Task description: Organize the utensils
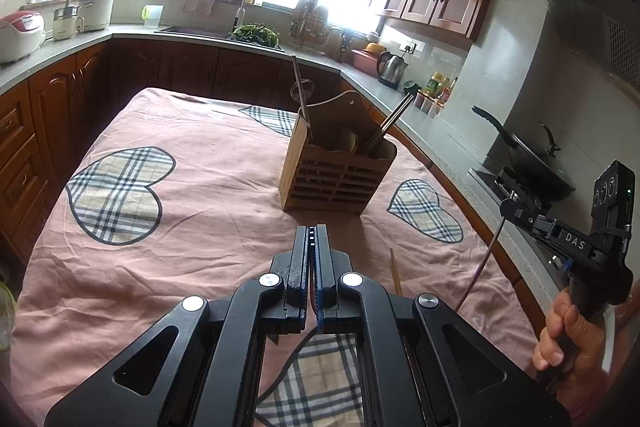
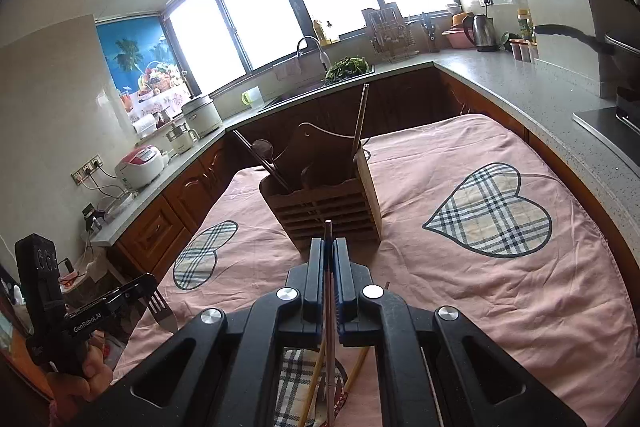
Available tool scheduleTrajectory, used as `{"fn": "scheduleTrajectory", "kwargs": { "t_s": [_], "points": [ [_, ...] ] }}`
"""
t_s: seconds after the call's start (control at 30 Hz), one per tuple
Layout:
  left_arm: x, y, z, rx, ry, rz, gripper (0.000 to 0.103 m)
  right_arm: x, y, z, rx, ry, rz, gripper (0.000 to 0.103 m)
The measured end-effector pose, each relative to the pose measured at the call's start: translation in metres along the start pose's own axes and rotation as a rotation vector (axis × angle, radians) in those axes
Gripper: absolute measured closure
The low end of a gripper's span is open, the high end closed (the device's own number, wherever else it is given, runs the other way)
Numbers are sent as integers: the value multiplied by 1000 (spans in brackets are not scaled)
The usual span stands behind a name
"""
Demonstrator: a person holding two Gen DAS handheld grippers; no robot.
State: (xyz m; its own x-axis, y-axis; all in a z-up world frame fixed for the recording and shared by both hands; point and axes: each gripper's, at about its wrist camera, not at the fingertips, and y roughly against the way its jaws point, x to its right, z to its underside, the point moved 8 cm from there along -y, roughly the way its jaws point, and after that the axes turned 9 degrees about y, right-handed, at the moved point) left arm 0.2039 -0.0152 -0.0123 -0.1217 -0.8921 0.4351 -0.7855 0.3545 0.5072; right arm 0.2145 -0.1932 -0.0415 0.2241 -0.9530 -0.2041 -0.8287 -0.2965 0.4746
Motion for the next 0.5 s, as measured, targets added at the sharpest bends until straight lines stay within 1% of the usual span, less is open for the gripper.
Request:
{"fn": "scheduleTrajectory", "kwargs": {
  "t_s": [0.27,0.5],
  "points": [
    [-5,7,-17,50,27,-7,101,2,12,-14,64,-9,3,99],
    [-4,9,-30,81,23,-20,101,1,19,-28,108,-8,-5,99]
  ]
}}
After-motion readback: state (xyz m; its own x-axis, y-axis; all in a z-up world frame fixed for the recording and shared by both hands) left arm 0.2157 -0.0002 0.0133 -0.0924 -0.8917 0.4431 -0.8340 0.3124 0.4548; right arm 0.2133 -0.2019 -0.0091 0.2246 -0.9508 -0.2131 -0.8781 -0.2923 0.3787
